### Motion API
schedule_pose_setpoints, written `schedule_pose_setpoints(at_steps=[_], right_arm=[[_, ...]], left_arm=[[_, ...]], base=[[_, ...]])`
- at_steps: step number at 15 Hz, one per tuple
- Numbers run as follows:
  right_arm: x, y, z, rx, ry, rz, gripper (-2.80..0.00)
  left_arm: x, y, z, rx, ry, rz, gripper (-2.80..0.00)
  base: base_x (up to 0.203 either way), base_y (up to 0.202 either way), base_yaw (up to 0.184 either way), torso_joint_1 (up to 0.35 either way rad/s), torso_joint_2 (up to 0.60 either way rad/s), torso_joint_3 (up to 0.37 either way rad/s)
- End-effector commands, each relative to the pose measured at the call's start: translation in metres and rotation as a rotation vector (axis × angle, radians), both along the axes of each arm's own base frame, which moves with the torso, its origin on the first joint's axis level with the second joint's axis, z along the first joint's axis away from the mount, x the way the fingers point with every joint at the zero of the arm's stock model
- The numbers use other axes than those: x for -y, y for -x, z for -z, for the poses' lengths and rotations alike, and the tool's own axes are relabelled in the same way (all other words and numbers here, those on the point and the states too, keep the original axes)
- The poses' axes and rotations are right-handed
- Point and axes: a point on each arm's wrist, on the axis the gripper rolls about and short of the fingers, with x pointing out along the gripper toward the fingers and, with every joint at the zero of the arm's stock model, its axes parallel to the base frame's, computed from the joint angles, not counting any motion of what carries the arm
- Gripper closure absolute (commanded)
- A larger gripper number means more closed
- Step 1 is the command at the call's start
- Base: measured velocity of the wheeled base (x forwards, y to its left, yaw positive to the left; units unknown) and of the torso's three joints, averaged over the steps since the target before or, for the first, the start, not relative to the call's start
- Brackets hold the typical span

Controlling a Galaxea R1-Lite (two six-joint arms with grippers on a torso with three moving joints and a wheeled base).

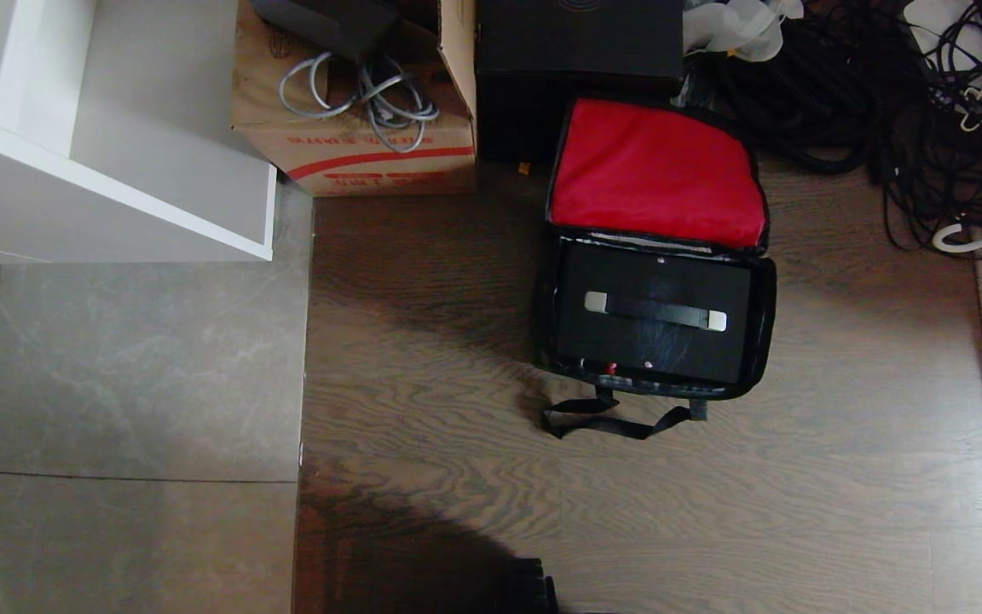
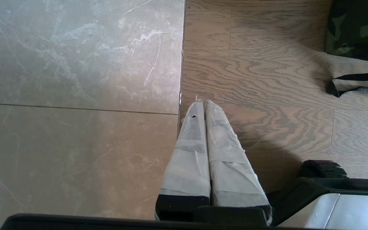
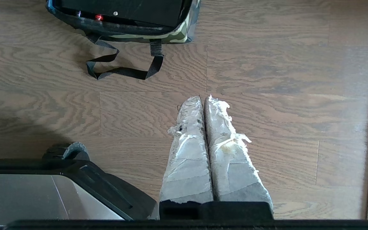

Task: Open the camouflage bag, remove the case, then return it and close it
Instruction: Grip the handle

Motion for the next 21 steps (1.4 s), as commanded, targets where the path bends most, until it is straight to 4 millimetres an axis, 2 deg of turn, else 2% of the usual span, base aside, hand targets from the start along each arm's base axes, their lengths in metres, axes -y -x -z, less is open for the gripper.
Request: schedule_pose_setpoints(at_steps=[1, 21], right_arm=[[0.0, -0.0002, 0.0006, -0.006, 0.01, -0.001, 0.0], [0.0, -0.0001, 0.0, -0.002, 0.0, 0.0, 0.0]], left_arm=[[0.0, 0.0, 0.0, 0.0, 0.001, 0.0, 0.0], [0.0, -0.0001, 0.0, -0.001, 0.0, 0.0, 0.0]], base=[[0.0, 0.0, 0.0, 0.0, 0.0, 0.0], [0.0, 0.0, 0.0, 0.0, 0.0, 0.0]])
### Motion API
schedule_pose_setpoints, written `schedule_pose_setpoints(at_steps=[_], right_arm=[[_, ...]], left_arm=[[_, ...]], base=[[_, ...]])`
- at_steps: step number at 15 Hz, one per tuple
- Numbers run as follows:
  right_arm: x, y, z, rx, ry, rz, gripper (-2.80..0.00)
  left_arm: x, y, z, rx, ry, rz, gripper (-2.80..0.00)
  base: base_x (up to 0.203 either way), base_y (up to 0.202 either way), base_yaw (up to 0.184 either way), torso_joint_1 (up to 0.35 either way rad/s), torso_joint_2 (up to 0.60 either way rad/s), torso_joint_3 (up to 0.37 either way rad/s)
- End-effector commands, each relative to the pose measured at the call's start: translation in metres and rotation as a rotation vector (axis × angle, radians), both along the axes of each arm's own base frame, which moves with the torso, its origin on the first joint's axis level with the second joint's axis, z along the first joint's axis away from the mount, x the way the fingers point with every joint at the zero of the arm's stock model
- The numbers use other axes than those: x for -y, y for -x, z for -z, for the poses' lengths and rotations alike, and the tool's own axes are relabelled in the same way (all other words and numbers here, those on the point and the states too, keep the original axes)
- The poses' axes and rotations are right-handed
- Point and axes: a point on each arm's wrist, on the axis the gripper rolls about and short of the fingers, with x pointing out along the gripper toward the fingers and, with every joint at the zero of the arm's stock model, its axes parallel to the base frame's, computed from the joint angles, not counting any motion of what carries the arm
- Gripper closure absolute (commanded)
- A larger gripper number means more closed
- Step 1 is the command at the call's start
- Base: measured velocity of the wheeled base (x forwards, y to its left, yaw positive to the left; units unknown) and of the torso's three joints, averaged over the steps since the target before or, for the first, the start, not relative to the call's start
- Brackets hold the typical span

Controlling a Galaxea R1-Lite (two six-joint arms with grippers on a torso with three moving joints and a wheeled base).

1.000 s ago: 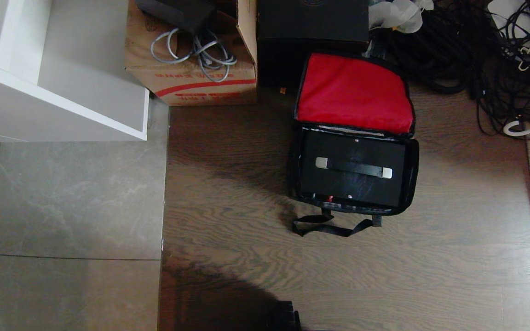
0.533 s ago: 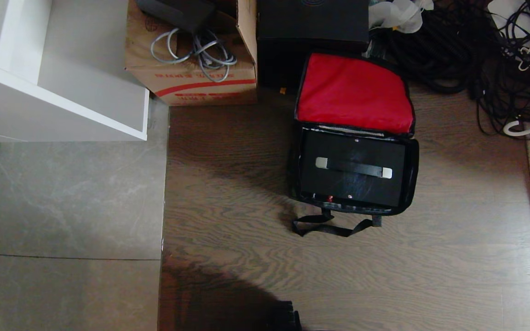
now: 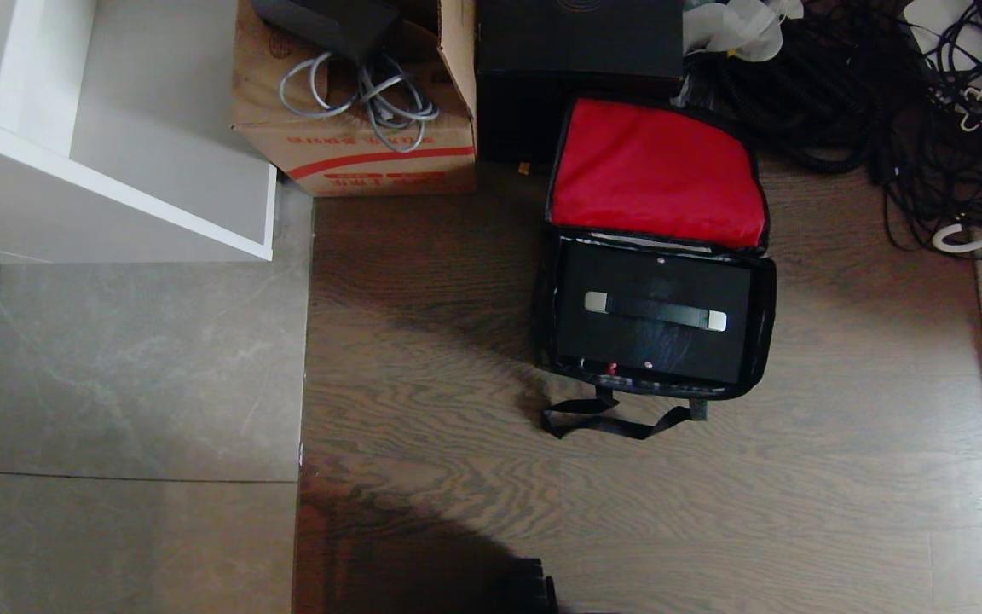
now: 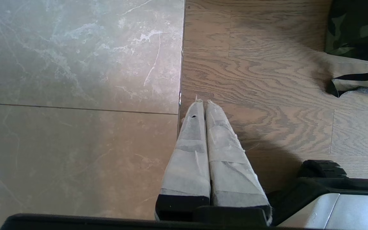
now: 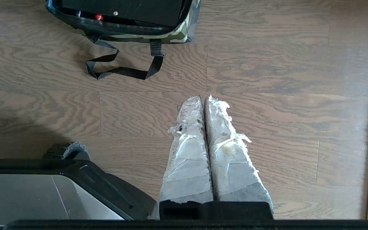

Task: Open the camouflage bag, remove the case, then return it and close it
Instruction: Grip the handle

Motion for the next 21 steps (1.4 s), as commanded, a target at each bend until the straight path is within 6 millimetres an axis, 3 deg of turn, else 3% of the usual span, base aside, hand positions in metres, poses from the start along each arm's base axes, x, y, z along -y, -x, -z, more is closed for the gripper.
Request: schedule_pose_setpoints(at_steps=[1, 7, 21], right_arm=[[0.0, -0.0001, 0.0, -0.002, 0.001, 0.0, 0.0], [0.0, -0.0001, 0.0, -0.002, 0.001, 0.0, 0.0], [0.0, -0.0001, 0.0, -0.002, 0.001, 0.0, 0.0]], left_arm=[[0.0, 0.0, 0.0, 0.0, 0.0, 0.0, 0.0], [0.0, -0.0001, 0.0, -0.001, 0.002, -0.001, 0.0], [0.0, -0.0001, 0.0, -0.001, 0.002, -0.001, 0.0]], base=[[0.0, 0.0, 0.0, 0.0, 0.0, 0.0], [0.0, 0.0, 0.0, 0.001, 0.0, 0.024], [0.0, 0.0, 0.0, 0.002, 0.0, 0.163]])
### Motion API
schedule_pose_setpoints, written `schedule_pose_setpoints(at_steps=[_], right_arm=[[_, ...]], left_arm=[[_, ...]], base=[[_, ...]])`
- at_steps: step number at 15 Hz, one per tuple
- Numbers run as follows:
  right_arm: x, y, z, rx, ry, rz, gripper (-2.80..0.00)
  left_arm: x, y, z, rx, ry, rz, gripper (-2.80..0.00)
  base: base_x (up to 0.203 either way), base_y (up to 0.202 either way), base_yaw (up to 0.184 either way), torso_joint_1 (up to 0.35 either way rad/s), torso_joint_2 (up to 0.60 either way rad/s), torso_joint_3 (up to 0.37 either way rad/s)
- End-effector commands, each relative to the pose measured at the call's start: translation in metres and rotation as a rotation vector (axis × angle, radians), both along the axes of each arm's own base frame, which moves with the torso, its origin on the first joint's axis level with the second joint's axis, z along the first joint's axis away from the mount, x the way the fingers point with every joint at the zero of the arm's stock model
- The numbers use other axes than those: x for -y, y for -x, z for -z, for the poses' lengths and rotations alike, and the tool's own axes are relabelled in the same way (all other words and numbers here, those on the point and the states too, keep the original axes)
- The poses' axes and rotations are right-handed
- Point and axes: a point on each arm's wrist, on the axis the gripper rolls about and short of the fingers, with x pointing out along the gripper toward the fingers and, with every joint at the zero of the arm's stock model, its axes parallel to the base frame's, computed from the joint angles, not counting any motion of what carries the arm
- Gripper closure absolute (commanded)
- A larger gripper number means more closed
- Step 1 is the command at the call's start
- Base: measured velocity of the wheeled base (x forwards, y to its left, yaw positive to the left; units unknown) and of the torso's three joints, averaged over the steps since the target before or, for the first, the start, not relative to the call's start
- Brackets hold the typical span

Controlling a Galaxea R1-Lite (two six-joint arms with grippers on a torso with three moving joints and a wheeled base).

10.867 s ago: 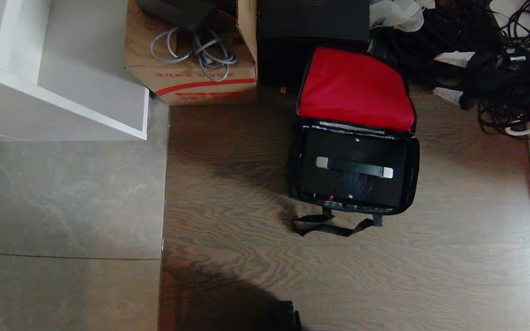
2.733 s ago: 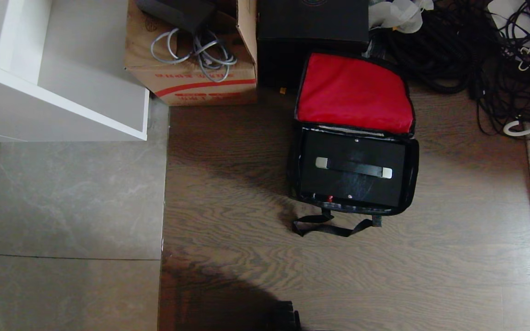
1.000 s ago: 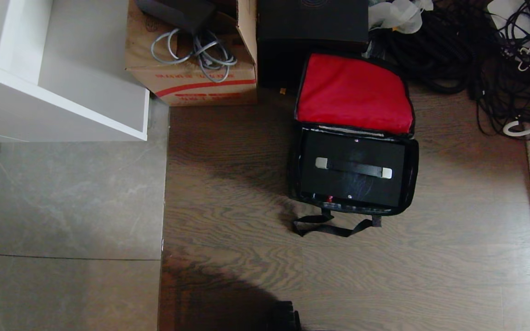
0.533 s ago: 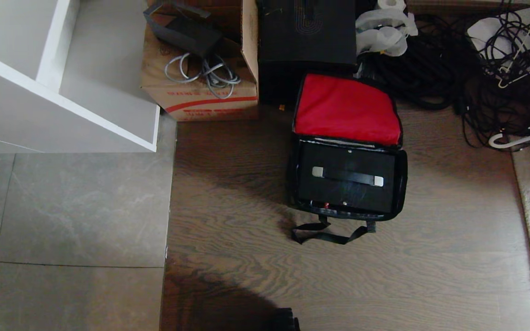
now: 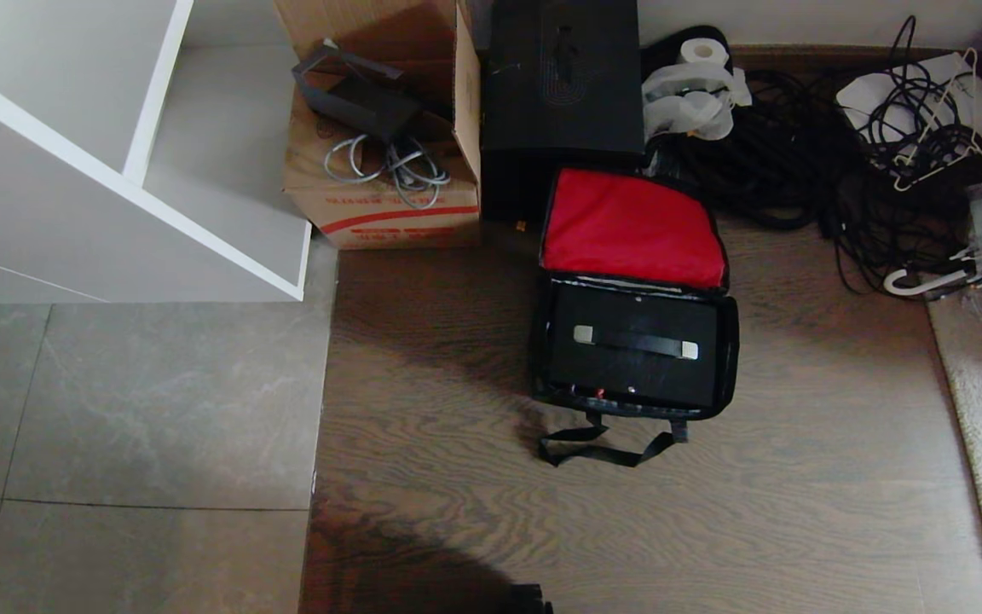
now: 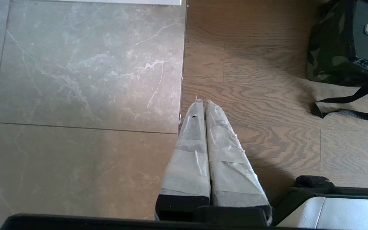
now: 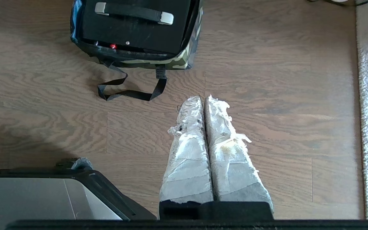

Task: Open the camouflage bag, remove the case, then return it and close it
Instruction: Grip the handle

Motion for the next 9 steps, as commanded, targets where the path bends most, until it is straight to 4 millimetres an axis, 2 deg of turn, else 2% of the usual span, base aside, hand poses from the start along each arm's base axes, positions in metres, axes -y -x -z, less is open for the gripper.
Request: schedule_pose_setpoints(at_steps=[1, 9], right_arm=[[0.0, -0.0001, 0.0, -0.002, 0.0, -0.001, 0.0], [0.0, -0.0001, 0.0006, -0.007, 0.014, -0.002, 0.0]], left_arm=[[0.0, -0.0001, -0.0001, -0.001, -0.001, 0.0, 0.0], [0.0, -0.0001, -0.0001, -0.001, 0.0, 0.0, 0.0]], base=[[0.0, 0.0, 0.0, 0.0, 0.0, 0.0], [0.0, 0.0, 0.0, 0.0, 0.0, 0.0]])
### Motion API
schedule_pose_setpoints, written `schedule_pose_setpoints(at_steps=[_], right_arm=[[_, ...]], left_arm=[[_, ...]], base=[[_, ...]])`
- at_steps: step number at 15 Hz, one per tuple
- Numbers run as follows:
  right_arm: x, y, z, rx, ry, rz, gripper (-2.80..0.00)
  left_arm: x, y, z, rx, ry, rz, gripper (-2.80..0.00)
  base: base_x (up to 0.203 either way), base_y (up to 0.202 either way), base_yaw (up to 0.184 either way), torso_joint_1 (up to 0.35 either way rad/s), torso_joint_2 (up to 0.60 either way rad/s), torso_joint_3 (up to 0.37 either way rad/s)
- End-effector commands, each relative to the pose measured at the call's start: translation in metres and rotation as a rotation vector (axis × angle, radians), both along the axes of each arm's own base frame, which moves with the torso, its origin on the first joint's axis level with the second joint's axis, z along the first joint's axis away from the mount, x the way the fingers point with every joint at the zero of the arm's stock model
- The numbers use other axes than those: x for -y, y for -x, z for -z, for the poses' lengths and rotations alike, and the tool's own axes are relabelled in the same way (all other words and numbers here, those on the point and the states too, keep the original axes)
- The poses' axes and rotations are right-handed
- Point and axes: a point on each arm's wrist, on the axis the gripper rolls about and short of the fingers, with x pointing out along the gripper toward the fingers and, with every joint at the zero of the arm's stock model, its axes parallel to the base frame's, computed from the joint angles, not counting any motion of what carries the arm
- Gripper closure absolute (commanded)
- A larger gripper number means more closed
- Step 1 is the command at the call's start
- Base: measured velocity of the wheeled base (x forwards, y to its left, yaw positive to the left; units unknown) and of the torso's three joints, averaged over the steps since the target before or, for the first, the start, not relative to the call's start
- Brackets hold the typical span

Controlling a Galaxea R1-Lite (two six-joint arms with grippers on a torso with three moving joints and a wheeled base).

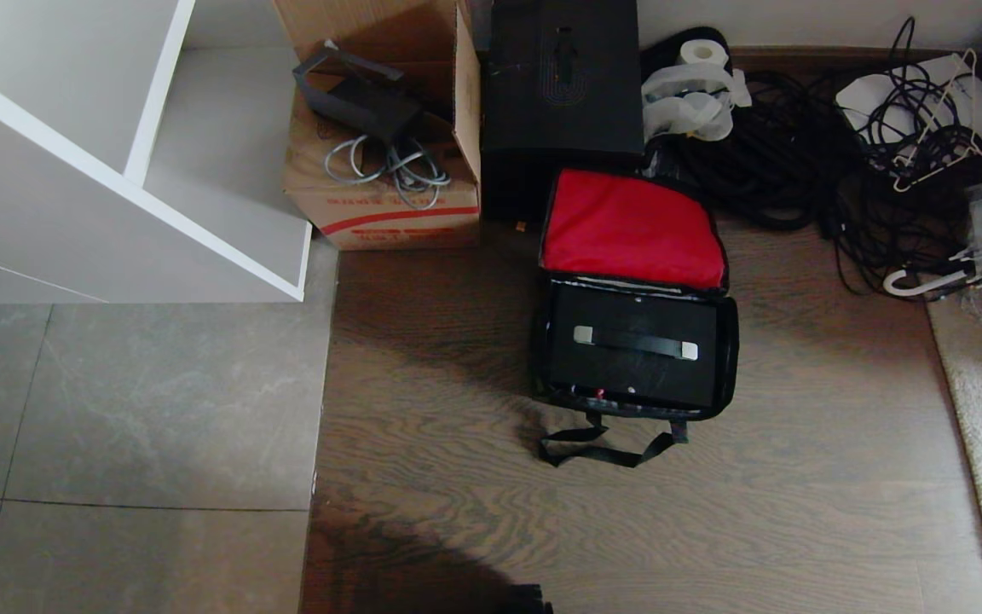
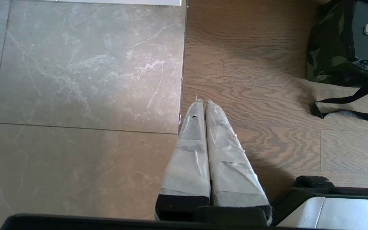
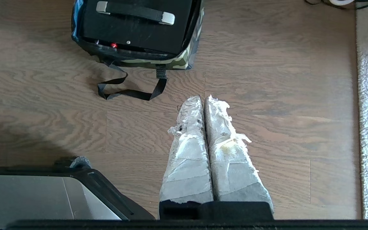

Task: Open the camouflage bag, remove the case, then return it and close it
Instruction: Grip the handle

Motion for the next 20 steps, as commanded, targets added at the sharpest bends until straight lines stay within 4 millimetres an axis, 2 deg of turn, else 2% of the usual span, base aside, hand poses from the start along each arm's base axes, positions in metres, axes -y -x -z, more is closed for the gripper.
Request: schedule_pose_setpoints(at_steps=[1, 2, 3, 5, 6, 7, 10, 13, 16, 18, 20], right_arm=[[0.0, 0.0, -0.001, 0.008, -0.012, 0.006, 0.0], [0.0, 0.002, -0.007, 0.028, -0.011, 0.009, 0.0], [0.0, 0.006, -0.022, 0.064, -0.012, 0.017, 0.0], [0.001, 0.022, -0.072, 0.083, -0.022, 0.028, 0.0], [0.001, 0.023, -0.091, 0.033, -0.041, 0.029, 0.0], [0.001, 0.012, -0.106, -0.077, -0.073, 0.027, 0.0], [-0.001, -0.046, -0.138, -0.395, -0.181, 0.033, 0.0], [-0.006, -0.127, -0.145, -0.643, -0.233, 0.065, 0.0], [-0.013, -0.21, -0.124, -0.752, -0.256, 0.078, 0.0], [-0.018, -0.264, -0.095, -0.789, -0.267, 0.072, 0.0], [-0.026, -0.307, -0.066, -0.793, -0.285, 0.022, 0.0]], left_arm=[[0.0, 0.0, 0.0, -0.001, 0.0, 0.0, 0.0], [0.0, 0.0, 0.0, -0.001, 0.0, 0.0, 0.0], [0.0, 0.0, 0.0, 0.0, 0.0, 0.0, 0.0], [0.0, 0.0, 0.0, 0.001, 0.0, 0.0, 0.0], [0.0, 0.0, 0.0, -0.001, 0.0, 0.0, 0.0], [0.0, 0.0, 0.0, 0.0, 0.0, 0.0, 0.0], [0.0, 0.0, 0.0, -0.001, -0.002, 0.0, 0.0], [0.0, 0.0, 0.0, 0.0, -0.001, 0.0, 0.0], [0.0, 0.0, 0.0, -0.001, -0.002, 0.0, 0.0], [0.0, 0.0, 0.0, 0.0, -0.001, 0.0, 0.0], [0.0, 0.0, 0.0, -0.001, -0.001, 0.0, 0.0]], base=[[0.0, 0.0, 0.0, 0.0, 0.0, 0.0], [0.0, 0.0, 0.0, 0.0, 0.0, 0.0], [0.0, 0.0, 0.0, 0.0, 0.0, 0.0], [0.0, 0.0, 0.0, 0.0, 0.0, 0.0], [0.0, 0.0, 0.0, 0.0, 0.0, 0.0], [0.0, 0.0, 0.0, 0.0, 0.0, 0.0], [0.0, 0.0, 0.0, 0.0, 0.0, 0.0], [0.0, 0.0, 0.0, 0.0, 0.0, 0.0], [0.0, 0.0, 0.0, 0.0, 0.0, 0.0], [0.0, 0.0, 0.0, 0.0, 0.0, 0.0], [0.0, 0.0, 0.0, 0.0, 0.0, 0.0]])
